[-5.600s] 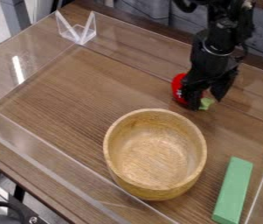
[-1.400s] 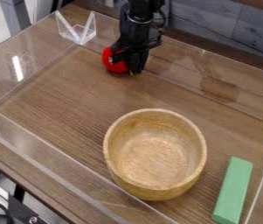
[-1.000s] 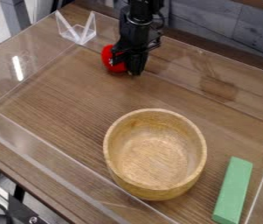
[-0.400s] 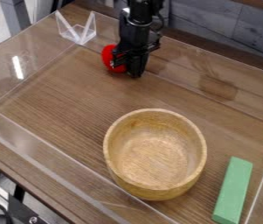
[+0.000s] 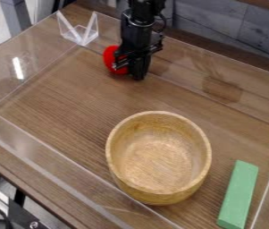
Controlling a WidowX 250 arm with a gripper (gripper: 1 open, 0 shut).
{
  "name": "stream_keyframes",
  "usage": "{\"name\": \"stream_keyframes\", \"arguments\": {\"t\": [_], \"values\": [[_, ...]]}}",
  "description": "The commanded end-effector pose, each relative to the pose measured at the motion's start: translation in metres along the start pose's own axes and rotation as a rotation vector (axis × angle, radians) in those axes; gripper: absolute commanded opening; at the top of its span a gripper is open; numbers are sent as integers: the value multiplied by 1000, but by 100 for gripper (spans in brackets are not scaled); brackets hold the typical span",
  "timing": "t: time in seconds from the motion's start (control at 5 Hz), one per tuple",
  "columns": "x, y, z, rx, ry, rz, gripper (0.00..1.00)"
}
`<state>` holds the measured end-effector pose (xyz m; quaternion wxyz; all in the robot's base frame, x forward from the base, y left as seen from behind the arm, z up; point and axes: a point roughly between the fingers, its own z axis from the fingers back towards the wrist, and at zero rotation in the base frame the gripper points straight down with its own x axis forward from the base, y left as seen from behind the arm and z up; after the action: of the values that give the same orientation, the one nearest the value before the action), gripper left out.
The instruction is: Move the red fruit to the left
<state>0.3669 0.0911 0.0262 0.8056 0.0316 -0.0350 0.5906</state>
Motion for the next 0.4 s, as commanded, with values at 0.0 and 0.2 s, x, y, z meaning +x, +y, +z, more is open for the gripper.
{"name": "stream_keyframes", "arguments": {"t": [0.0,0.2], "values": [[17,-4,39,-66,11,14,0],[25,1,63,-97,39,25,0]]}}
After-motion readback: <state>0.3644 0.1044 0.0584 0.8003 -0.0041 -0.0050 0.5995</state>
